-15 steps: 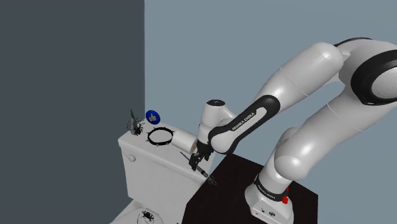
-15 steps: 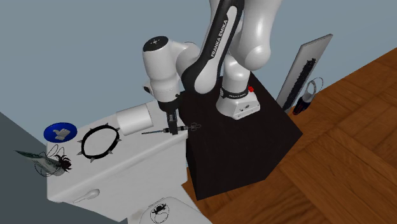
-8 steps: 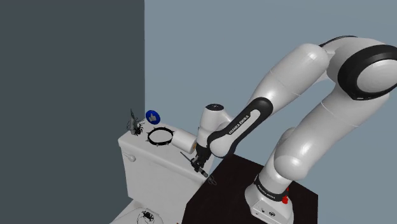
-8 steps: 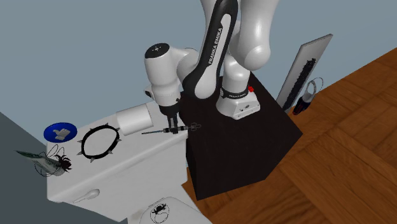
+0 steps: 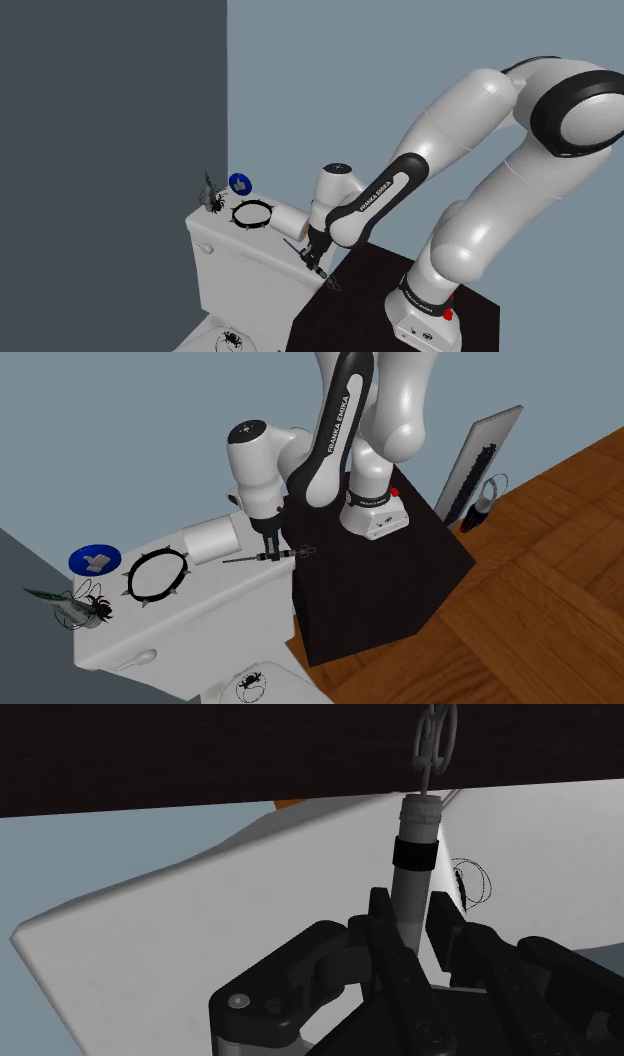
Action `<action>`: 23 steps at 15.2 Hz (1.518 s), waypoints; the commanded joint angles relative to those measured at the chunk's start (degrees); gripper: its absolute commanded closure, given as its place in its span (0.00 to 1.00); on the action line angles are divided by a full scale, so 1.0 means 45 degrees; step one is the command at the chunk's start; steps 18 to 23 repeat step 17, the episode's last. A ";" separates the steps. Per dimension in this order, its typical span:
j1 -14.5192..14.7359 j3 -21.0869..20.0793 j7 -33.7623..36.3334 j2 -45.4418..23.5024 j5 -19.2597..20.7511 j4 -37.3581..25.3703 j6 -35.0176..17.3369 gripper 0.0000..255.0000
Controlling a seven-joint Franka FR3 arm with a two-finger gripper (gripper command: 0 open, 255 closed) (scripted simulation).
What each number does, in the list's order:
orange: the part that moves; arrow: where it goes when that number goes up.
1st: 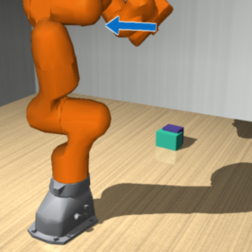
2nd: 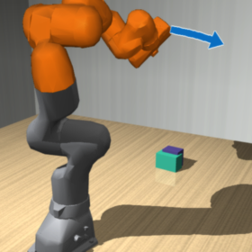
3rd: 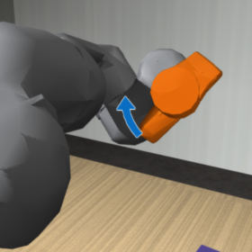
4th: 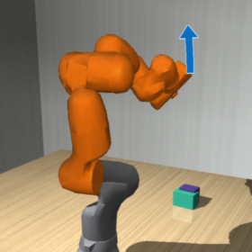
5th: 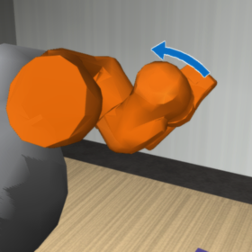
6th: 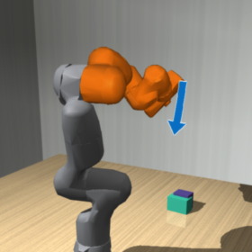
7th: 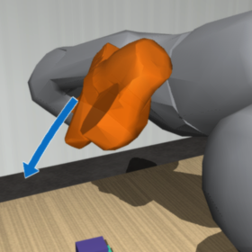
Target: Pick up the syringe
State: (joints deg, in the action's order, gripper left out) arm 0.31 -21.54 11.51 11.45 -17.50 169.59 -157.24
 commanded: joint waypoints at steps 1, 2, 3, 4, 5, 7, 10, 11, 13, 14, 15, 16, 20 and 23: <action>0.0045 0.0023 -0.0017 0.0281 -0.0043 -0.0006 0.0290 1.00; 0.0080 0.0055 -0.0034 0.0575 -0.0078 -0.0012 0.0589 1.00; 0.0111 0.0087 -0.0045 0.0864 -0.0103 -0.0021 0.0887 1.00; 0.0139 0.0121 -0.0051 0.1148 -0.0119 -0.0035 0.1184 1.00; 0.0163 0.0156 -0.0055 0.1426 -0.0128 -0.0054 0.1479 1.00; 0.0202 0.0225 -0.0053 0.1964 -0.0128 -0.0103 0.2065 1.00; 0.0243 0.0332 -0.0036 0.2724 -0.0094 -0.0208 0.2928 1.00; 0.0253 0.0368 -0.0028 0.2964 -0.0076 -0.0252 0.3211 1.00; 0.0266 0.0442 -0.0009 0.3423 -0.0031 -0.0352 0.3768 1.00; 0.0271 0.0479 0.0001 0.3643 -0.0006 -0.0408 0.4043 1.00; 0.0273 0.0517 0.0012 0.3855 0.0021 -0.0469 0.4314 1.00; 0.0276 0.0524 0.0014 0.3891 0.0025 -0.0475 0.4357 1.00; 0.0275 0.0524 0.0014 0.3888 0.0027 -0.0478 0.4356 1.00; 0.0275 0.0524 0.0014 0.3888 0.0027 -0.0478 0.4356 1.00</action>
